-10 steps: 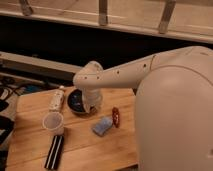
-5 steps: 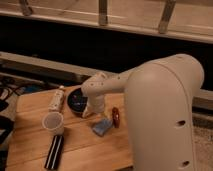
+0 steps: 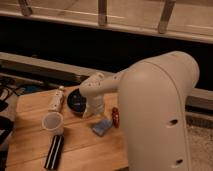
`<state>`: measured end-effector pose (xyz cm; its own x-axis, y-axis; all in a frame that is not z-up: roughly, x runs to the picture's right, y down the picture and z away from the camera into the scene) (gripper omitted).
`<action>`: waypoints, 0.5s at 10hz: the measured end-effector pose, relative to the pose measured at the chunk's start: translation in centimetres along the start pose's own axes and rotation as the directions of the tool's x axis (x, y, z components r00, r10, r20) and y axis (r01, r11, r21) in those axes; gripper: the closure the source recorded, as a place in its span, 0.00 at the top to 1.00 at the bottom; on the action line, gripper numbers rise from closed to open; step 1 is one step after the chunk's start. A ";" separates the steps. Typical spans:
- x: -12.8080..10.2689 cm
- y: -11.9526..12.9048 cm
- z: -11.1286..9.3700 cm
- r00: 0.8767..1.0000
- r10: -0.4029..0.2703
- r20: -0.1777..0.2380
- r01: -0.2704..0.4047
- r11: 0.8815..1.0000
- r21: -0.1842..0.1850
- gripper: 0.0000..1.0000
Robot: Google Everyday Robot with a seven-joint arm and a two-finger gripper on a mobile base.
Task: Place the white sponge in the ceramic bowl
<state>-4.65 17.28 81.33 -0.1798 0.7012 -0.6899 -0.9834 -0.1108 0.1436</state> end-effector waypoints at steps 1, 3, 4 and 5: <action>0.0 -0.7 1.4 0.999 0.031 -0.015 -0.031 0.999 0.033 0.80; 0.1 -2.3 4.7 0.995 0.091 -0.043 -0.087 0.992 0.090 0.80; 0.1 -2.9 5.5 0.992 0.116 -0.056 -0.109 0.988 0.109 0.80; 0.3 -3.7 6.5 0.985 0.153 -0.077 -0.144 0.983 0.116 0.80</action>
<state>-0.89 22.48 85.18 -0.3298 0.6199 -0.7120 -0.9378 -0.1282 0.3228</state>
